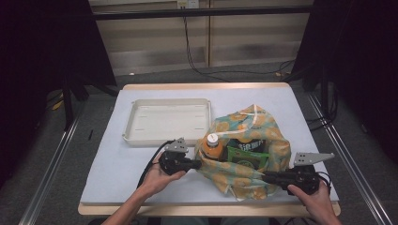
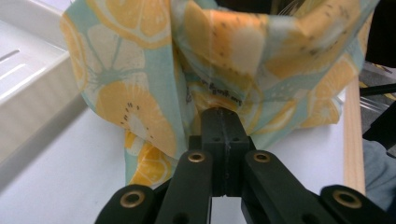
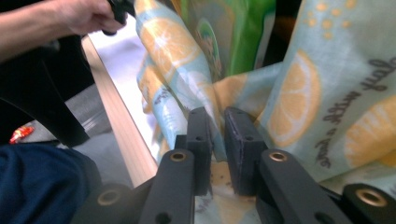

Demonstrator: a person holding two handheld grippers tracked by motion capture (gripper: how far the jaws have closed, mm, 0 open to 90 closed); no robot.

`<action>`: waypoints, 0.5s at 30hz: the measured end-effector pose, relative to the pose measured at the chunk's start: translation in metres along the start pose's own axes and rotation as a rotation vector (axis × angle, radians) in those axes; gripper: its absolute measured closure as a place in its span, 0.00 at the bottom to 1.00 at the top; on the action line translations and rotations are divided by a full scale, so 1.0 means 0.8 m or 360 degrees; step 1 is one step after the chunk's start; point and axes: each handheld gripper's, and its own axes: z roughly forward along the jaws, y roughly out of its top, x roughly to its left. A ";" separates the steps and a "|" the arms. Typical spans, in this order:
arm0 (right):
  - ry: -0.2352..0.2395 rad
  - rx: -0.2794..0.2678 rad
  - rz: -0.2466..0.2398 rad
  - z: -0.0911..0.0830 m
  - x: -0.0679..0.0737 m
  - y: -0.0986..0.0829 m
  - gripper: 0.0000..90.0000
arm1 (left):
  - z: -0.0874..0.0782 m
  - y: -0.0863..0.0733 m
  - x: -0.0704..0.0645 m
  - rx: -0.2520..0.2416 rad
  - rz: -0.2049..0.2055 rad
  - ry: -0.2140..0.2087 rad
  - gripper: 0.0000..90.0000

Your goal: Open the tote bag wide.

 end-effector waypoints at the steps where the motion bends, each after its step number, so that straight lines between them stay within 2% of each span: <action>1: -0.0005 0.0018 0.0001 0.003 -0.001 -0.002 0.91 | 0.003 -0.001 0.001 0.0013 0.0002 -0.0001 1.00; 4: -0.0044 0.0055 -0.0008 0.006 -0.005 -0.005 0.93 | 0.009 -0.005 0.001 0.0043 0.0021 -0.0003 1.00; 5: -0.0079 0.0070 -0.0027 0.007 -0.005 -0.006 0.93 | 0.010 -0.006 0.002 0.0037 0.0035 -0.0004 1.00; 6: -0.0067 0.0074 -0.0023 0.007 -0.006 -0.006 0.93 | 0.009 -0.005 0.003 0.0070 0.0044 0.0005 1.00; 8: -0.0062 0.0086 -0.0022 0.009 -0.006 -0.007 0.94 | 0.013 -0.008 0.005 0.0043 0.0005 0.0000 1.00; 9: -0.0058 0.0100 -0.0014 0.010 -0.006 -0.008 0.94 | 0.014 -0.008 0.007 0.0091 0.0014 0.0009 1.00; 11: -0.0055 0.0123 -0.0019 0.013 -0.007 -0.010 0.94 | 0.018 -0.010 0.008 0.0113 0.0017 0.0018 1.00; 13: -0.0061 0.0131 -0.0022 0.014 -0.006 -0.010 0.93 | 0.019 -0.012 0.010 0.0089 -0.0013 0.0004 1.00; 15: -0.0066 0.0107 -0.0047 0.011 -0.001 -0.007 0.89 | 0.018 -0.012 0.009 0.0072 -0.0004 0.0008 1.00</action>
